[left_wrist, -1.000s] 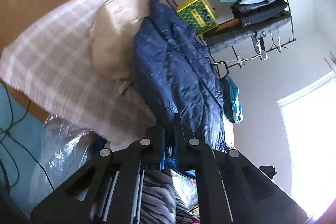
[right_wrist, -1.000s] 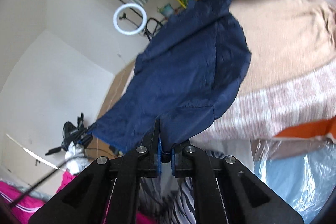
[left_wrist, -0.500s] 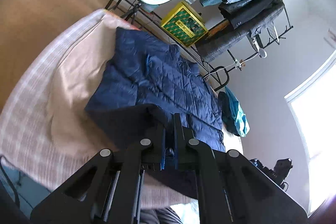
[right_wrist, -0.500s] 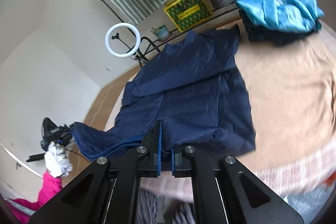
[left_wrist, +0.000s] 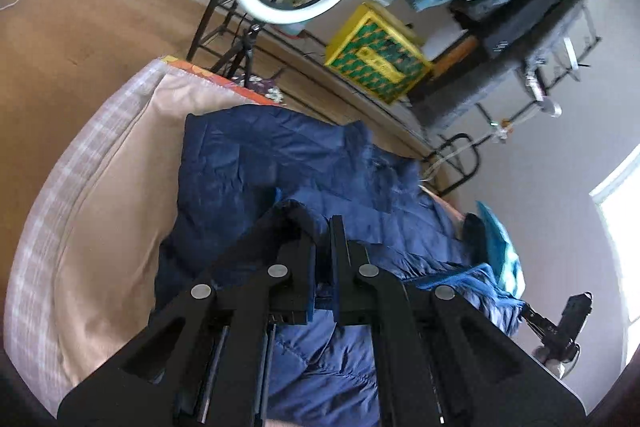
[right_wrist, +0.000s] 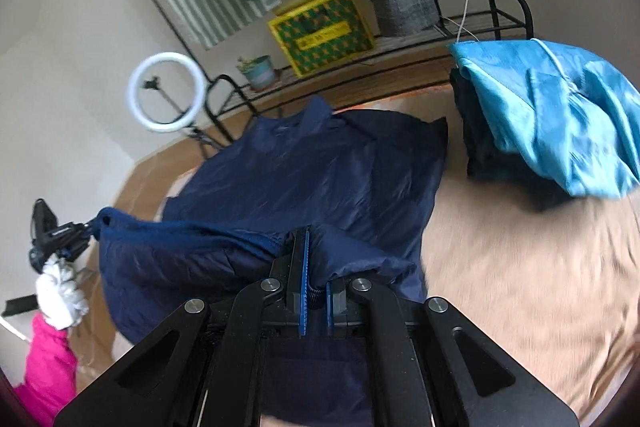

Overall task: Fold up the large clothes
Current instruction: 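Grasp the jacket hem with both grippers and lay it toward the collar, then open both grippers and release the jacket hem onto the jacket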

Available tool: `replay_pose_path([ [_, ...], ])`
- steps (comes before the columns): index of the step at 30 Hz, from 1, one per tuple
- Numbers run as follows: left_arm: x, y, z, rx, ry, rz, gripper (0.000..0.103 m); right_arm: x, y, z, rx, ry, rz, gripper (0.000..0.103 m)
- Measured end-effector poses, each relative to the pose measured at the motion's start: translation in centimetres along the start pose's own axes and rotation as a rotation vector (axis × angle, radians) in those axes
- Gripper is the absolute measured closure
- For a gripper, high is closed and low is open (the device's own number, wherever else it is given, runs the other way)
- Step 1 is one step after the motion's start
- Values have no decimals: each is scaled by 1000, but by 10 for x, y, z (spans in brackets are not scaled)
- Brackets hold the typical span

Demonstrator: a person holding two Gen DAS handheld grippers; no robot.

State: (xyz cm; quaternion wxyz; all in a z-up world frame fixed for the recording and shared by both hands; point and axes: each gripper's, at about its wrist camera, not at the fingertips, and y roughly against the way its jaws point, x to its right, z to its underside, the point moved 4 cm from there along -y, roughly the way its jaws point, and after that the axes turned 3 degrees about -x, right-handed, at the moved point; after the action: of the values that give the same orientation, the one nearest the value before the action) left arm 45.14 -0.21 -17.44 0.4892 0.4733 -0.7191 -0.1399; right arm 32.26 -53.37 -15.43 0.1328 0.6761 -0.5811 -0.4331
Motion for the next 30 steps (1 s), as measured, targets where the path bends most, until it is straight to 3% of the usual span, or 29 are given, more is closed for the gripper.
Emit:
replay_pose_path([
  [8,-30,-108,-20,-110,-9,-183,100,28,-93,-26,-119,7,103,98],
  [13,-51,-138,-24,-179,67,-152,98,44,-114,-26,-185,-2,77,95],
  [16,-53,-132,-33,-204,57,-91,87,49,-112,-31,-212,-19,12,79],
  [18,-54,-123,-40,-207,49,-66,72,51,-97,-35,-186,-7,-43,60],
  [20,-56,-108,-50,-175,39,-57,46,53,-84,-37,-160,11,-81,57],
  [22,-62,-92,-61,-121,21,-66,42,56,-71,-37,-138,33,-90,56],
  [24,-64,-86,-66,-99,-22,-84,42,61,-65,-34,-130,57,-75,54],
  [26,-55,-91,-64,-96,-172,-165,42,63,-69,-29,-136,97,-16,53],
  [30,-35,-125,-45,-218,-331,-175,42,59,-90,-24,-173,129,5,52],
])
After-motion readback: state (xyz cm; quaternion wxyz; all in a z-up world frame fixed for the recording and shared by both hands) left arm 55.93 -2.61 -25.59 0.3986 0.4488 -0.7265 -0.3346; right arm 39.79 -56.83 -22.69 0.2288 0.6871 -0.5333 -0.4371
